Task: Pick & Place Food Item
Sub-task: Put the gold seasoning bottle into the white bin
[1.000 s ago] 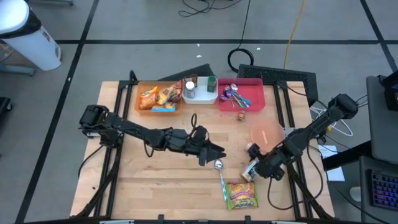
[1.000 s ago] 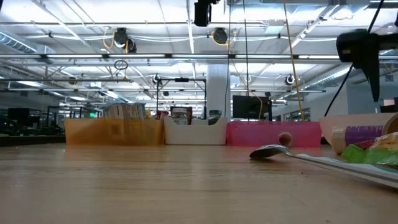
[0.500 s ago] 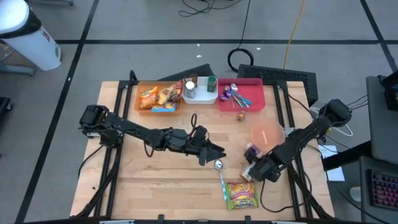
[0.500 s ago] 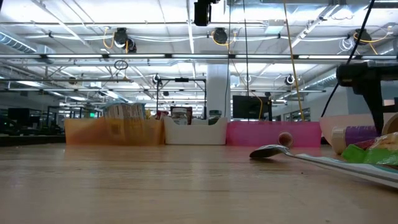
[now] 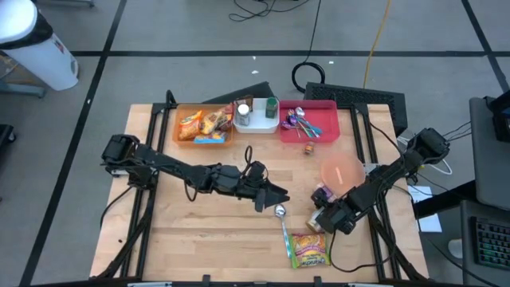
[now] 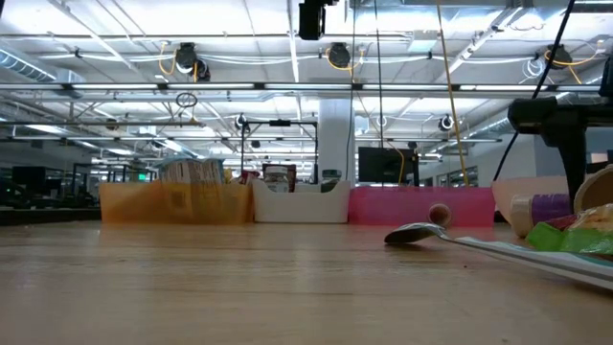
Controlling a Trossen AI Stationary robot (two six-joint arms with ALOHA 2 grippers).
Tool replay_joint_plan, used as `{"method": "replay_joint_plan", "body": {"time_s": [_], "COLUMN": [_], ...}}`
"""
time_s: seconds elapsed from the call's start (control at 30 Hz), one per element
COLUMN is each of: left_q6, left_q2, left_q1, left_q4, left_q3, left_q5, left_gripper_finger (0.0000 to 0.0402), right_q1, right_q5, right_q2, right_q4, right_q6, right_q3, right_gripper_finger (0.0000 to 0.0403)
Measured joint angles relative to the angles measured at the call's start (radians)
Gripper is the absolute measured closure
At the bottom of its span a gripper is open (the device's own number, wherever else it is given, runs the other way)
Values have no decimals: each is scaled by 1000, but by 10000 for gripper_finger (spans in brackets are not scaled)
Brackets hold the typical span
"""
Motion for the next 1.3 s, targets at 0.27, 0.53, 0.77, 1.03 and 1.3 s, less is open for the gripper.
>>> {"method": "replay_joint_plan", "body": {"time_s": [0.27, 0.53, 0.77, 1.03, 1.3], "left_q6": [-9, -16, 3, 198, 357], "left_q2": [0, -12, -38, -51, -51], "left_q1": [-6, 11, 18, 48, 57], "left_q4": [49, 138, 197, -299, -883], "left_q3": [0, 0, 17, 308, 606], "left_q5": [14, 56, 55, 41, -144], "left_gripper_finger": [156, 156, 156, 156, 156], "right_q1": [-4, -76, -175, -294, -328], "right_q5": [-2, -1, -68, -321, -401], "right_q2": [-36, -185, -339, -429, -441], "right_q4": [35, 117, 263, 398, 422], "right_q6": [92, 147, 269, 456, 520], "right_q3": [1, 59, 83, 83, 83], "right_gripper_finger": [131, 131, 130, 131, 131]}}
